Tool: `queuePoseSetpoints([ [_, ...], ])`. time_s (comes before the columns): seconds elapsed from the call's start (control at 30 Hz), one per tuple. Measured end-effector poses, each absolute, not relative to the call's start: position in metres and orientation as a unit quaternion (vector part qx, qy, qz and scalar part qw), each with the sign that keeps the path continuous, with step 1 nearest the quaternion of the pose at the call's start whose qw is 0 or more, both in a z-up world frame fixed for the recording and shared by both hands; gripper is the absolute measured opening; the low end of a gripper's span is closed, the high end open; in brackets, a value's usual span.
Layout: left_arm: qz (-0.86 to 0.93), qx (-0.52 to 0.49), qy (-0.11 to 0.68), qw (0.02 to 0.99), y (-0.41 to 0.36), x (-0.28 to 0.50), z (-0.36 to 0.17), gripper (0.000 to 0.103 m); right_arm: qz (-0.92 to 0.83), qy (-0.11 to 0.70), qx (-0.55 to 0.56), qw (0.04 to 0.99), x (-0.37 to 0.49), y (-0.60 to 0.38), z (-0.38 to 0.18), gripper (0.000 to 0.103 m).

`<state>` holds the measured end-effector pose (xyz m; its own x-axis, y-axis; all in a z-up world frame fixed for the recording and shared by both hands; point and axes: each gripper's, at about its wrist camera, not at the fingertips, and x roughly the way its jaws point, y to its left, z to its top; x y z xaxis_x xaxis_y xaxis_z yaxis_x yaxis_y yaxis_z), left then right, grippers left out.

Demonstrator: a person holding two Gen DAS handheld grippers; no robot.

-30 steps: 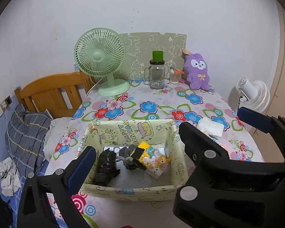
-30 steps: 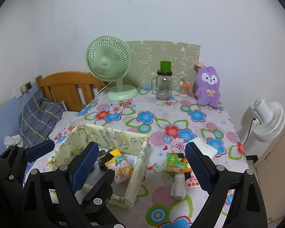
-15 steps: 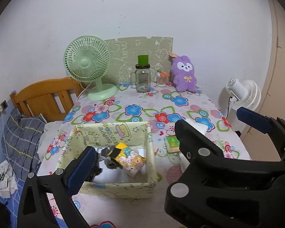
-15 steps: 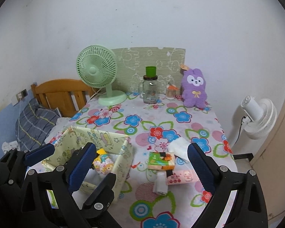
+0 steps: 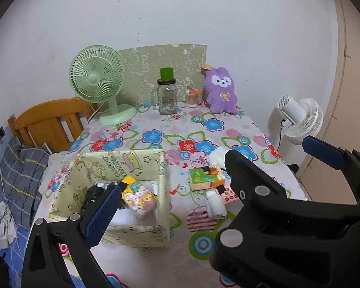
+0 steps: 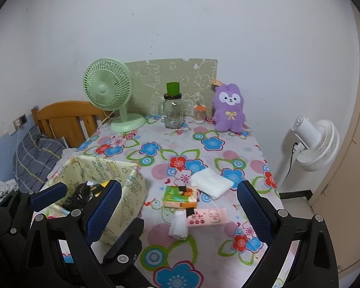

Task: Organize soft objects
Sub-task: 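Withdraw both open tools from the box toward the items on the bed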

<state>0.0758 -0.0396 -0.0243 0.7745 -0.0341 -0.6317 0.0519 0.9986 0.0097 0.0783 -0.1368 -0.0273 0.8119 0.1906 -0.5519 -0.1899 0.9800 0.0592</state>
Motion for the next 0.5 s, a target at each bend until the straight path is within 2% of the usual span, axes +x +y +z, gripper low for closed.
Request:
queuePoseSetpoints([
  [0.5,-0.038,0.024,0.352,0.935,-0.075,0.08,-0.048,0.103,0.08,0.311,0.007,0.947,0.08,-0.172,-0.053,0.098],
])
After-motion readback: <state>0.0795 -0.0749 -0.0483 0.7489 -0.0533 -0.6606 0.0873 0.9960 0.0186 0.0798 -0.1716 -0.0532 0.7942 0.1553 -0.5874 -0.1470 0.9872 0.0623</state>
